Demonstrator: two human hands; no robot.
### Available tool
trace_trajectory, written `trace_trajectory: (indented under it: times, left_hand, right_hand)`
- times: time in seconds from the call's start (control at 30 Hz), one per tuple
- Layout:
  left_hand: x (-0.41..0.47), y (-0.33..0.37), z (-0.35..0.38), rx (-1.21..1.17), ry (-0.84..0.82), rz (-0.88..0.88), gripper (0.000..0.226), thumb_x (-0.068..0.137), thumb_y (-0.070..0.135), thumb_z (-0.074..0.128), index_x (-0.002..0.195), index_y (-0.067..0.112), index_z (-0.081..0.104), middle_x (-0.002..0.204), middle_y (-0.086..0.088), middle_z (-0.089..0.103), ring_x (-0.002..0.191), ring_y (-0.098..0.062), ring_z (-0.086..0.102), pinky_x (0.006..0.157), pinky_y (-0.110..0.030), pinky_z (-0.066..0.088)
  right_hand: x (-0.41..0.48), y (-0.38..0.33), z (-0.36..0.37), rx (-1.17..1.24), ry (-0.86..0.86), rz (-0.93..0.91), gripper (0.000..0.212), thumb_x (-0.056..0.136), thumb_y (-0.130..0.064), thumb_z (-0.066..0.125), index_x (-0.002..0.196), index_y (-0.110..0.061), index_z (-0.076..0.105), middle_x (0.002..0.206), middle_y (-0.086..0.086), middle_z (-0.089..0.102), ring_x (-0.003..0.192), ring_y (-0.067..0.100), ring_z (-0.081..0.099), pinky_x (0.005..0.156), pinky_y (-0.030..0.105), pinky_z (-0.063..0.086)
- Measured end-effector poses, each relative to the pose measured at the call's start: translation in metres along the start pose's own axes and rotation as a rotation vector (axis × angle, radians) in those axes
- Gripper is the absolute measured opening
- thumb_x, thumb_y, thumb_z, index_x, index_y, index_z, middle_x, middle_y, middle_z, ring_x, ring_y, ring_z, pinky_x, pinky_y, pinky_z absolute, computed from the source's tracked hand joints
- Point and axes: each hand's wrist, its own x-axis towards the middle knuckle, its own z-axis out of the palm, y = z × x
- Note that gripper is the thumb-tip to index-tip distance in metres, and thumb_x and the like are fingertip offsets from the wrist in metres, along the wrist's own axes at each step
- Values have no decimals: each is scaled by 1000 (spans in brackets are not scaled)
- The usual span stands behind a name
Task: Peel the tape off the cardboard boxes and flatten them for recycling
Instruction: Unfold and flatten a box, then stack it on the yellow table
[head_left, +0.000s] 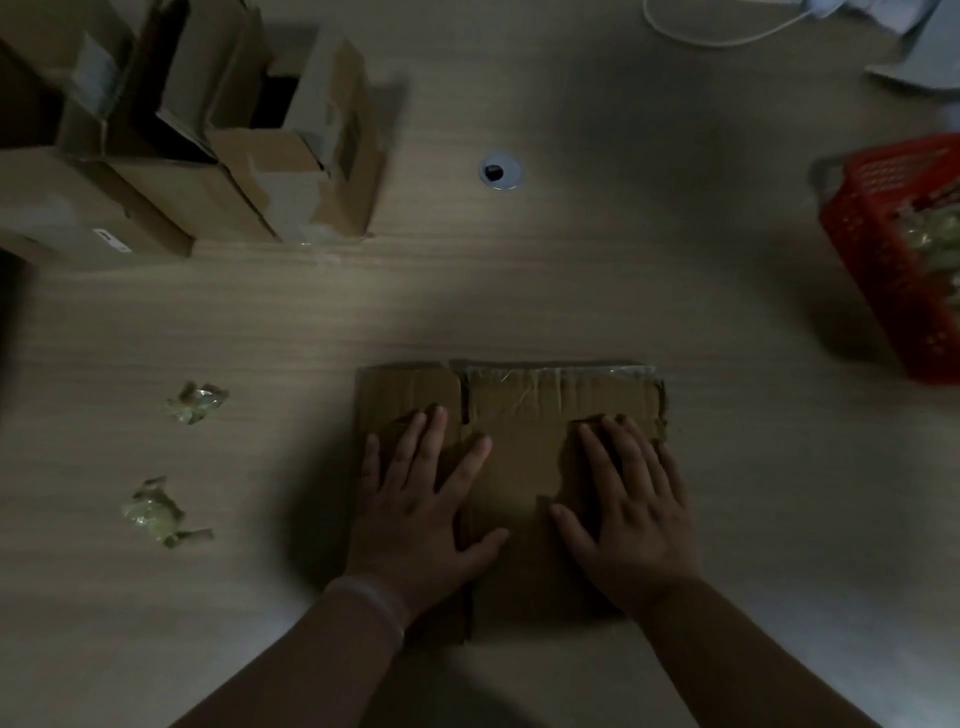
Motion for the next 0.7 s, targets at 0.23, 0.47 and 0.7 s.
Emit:
trace_trajectory:
  times: [0.23, 0.47, 0.7]
  left_hand:
    - [3, 3, 5, 47, -1, -74, 89, 69, 80, 41, 148, 41, 22, 159, -15, 9, 147, -32, 7, 112, -62, 8]
    - [1, 3, 1, 64, -5, -76, 82, 75, 79, 35, 147, 41, 25, 159, -13, 13, 147, -31, 12, 112, -61, 11]
    - [-14, 13, -6, -23, 43, -137, 67, 81, 68, 38, 135, 31, 53, 145, -10, 44, 130, -34, 41, 102, -58, 36]
  right_hand:
    - [1, 2, 12, -25, 37, 76, 86, 83, -64, 38, 153, -17, 21, 160, 12, 15, 148, 24, 9, 117, 46, 18]
    - [4, 4, 12, -9, 39, 62, 82, 86, -63, 35, 152, -16, 24, 159, 11, 16, 148, 24, 11, 116, 44, 16]
    - [-24, 39, 5, 19, 56, -85, 74, 91, -59, 34, 148, -11, 33, 156, 8, 28, 144, 24, 25, 115, 46, 24]
